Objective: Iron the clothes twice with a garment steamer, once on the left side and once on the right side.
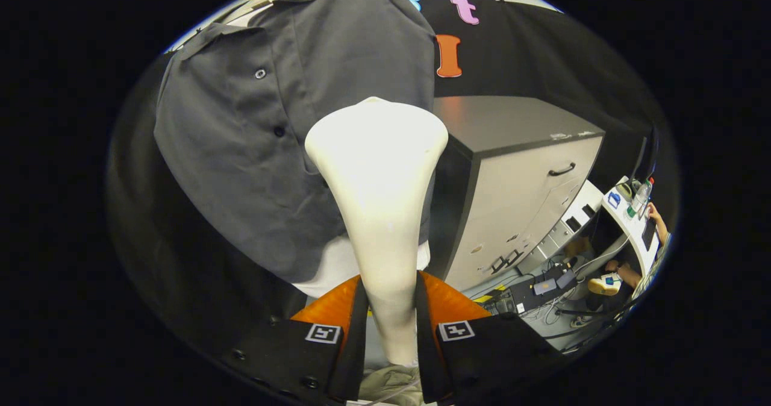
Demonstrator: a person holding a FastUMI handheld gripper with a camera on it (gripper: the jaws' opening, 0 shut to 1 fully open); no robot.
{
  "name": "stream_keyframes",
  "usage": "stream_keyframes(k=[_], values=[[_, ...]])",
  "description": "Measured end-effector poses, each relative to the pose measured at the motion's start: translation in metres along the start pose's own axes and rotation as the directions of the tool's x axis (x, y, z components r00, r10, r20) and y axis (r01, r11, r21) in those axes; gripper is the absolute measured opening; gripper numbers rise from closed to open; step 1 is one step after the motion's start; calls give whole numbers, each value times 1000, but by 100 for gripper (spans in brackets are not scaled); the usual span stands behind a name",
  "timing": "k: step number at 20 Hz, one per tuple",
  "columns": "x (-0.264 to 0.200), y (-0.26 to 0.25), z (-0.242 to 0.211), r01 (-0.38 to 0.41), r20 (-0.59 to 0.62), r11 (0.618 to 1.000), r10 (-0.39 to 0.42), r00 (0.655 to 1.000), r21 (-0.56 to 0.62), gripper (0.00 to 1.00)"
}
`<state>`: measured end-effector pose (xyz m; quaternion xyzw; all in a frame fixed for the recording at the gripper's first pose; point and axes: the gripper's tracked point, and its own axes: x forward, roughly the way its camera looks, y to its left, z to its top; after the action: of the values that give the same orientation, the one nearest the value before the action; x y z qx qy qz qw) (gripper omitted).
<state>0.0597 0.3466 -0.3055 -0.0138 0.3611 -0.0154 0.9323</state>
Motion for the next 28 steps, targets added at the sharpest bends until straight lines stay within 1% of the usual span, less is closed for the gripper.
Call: stream_keyframes(k=[4, 11, 15, 20, 25, 28], values=[[-30, 30, 37, -16, 83, 1000, 15, 996, 3, 45], [-68, 90, 89, -83, 189, 996, 85, 978, -23, 45], [-71, 115, 112, -106, 232, 994, 113, 966, -41, 45], [-73, 147, 130, -134, 262, 988, 150, 953, -78, 45], [-68, 175, 144, -161, 274, 980, 188, 943, -120, 45], [-60, 184, 146, -173, 260, 975, 204, 944, -138, 45]])
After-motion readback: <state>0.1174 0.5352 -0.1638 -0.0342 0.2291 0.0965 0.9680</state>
